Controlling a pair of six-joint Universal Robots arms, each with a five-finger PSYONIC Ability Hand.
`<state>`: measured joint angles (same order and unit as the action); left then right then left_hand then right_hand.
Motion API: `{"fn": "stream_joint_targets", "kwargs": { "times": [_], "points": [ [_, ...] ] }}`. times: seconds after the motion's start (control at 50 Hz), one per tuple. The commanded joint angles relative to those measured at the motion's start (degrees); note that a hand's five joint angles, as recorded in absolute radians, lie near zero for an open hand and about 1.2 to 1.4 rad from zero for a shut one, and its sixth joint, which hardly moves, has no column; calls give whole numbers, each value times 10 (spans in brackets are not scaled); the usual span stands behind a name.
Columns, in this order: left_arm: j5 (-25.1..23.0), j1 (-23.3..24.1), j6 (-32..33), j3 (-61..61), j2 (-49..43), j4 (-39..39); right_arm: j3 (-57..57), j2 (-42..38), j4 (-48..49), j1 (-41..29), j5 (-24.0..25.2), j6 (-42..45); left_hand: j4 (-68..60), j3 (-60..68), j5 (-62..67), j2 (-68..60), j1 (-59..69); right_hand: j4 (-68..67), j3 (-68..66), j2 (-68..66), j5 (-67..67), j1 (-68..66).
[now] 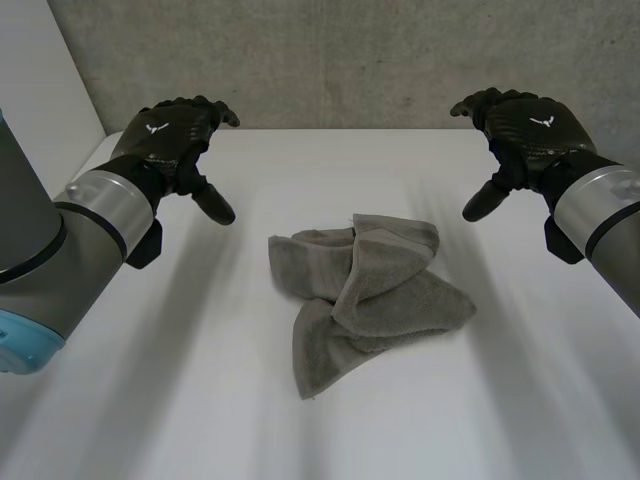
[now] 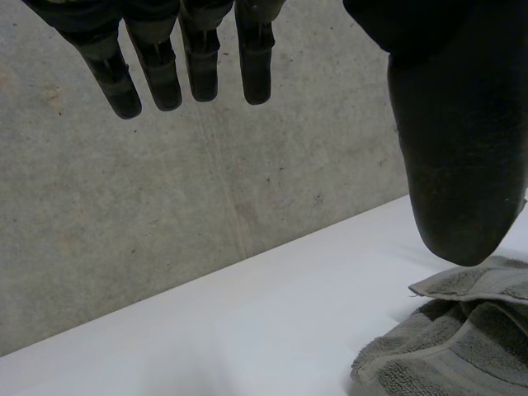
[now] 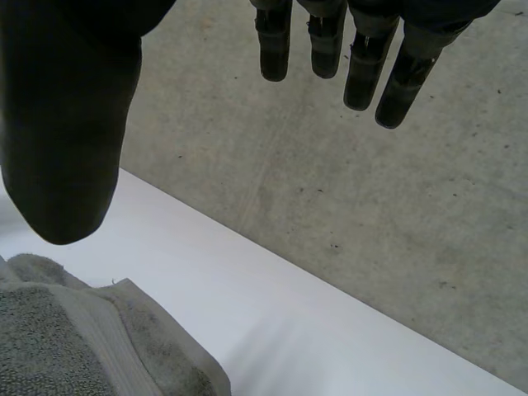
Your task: Fold the towel.
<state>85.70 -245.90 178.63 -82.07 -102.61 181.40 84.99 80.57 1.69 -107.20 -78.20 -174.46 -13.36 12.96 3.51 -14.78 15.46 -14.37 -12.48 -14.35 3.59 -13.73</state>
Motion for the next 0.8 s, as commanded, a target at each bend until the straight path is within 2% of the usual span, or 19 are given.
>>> {"fn": "stream_joint_targets", "kwargs": {
  "times": [0.02,0.06,0.1,0.12,0.16,0.24,0.38,0.56,0.66,0.74,0.8],
  "points": [
    [-3,2,0,-5,-14,21,0,-5,-5,-6,28,26,34,-30,-13,25,-32,44,25,43,-36,37],
    [-4,4,0,-9,-41,42,3,-11,-7,-7,46,49,34,-30,-14,27,-34,44,25,43,-36,37],
    [-5,5,2,-9,-57,52,7,-40,-10,-9,88,109,34,-30,-14,27,-34,44,25,43,-36,37],
    [-5,5,2,-9,-57,52,7,-40,-10,-9,88,109,34,-30,-14,27,-34,44,25,43,-36,37],
    [-6,7,16,-9,-88,69,9,-67,-13,-10,109,170,34,-30,-14,27,-34,44,25,43,-36,37],
    [-11,10,44,-3,-125,80,8,-88,-13,-13,111,207,34,-30,-8,20,-27,44,25,43,-36,37],
    [-68,25,107,45,-225,91,-24,-174,-2,-36,116,221,34,-30,9,4,-10,44,25,43,-36,37],
    [-85,40,124,112,-293,94,-104,-267,55,-52,115,221,34,-30,21,-8,1,44,25,43,-36,37],
    [-97,51,125,164,-347,94,-165,-321,67,-52,122,251,34,-30,132,-119,112,44,25,43,-36,37],
    [-112,53,134,176,-369,94,-191,-345,61,-55,123,282,34,-30,166,-153,146,44,25,43,-36,37],
    [-118,53,156,186,-385,94,-209,-366,53,-56,129,303,34,-30,263,-250,243,44,25,8,0,2]
  ]
}}
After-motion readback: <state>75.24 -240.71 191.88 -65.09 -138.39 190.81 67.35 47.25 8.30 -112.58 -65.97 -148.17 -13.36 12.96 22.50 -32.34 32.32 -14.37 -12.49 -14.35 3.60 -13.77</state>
